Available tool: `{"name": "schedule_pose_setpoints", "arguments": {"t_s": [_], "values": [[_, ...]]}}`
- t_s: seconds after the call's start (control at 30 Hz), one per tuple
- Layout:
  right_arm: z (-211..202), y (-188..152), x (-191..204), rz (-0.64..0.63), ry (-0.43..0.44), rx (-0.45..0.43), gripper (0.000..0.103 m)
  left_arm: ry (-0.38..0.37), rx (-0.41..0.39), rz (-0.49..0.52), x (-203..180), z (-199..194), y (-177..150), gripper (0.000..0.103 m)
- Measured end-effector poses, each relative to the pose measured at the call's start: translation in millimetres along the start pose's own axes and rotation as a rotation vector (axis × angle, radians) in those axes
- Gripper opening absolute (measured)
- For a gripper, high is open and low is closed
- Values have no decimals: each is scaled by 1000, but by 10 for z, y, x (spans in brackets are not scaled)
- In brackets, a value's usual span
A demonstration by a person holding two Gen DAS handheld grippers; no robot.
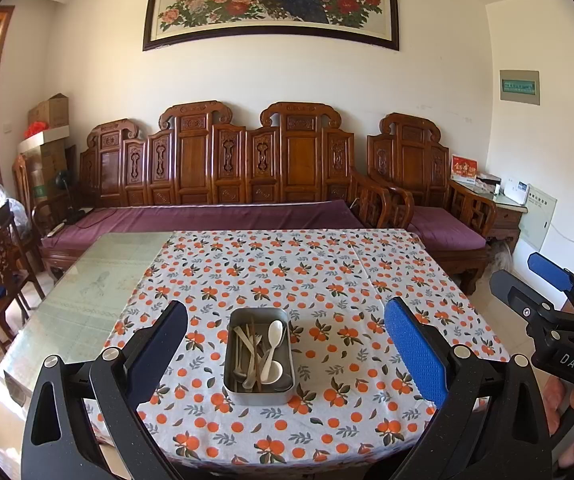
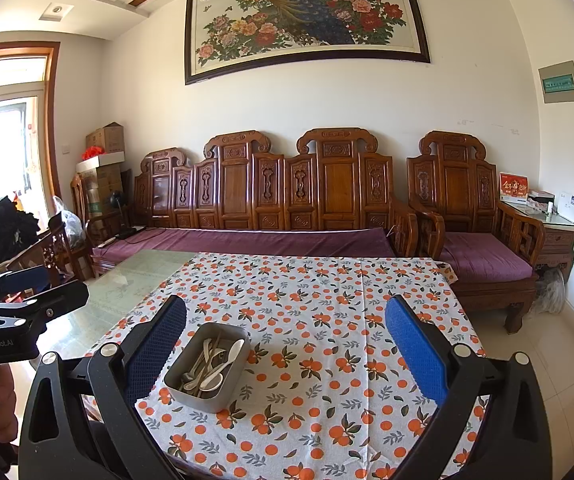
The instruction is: Organize utensils
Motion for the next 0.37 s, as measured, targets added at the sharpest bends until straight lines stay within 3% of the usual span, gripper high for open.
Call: {"name": "schedule_pose_setpoints", "arguments": {"t_s": [0.37], "values": [[1,-2,0,1,0,-1,100,-2,-3,-4,4,-9,11,95]]}}
Point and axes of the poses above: each gripper's, at about its wrist camera, not at the fingertips, and z roughly the way its jaws point, x to its left, y to its top, the point moved 9 cm from there along z, roughly the way its jaws point, and after that the axes turned 2 degrees about -x, right-handed, at the moved point
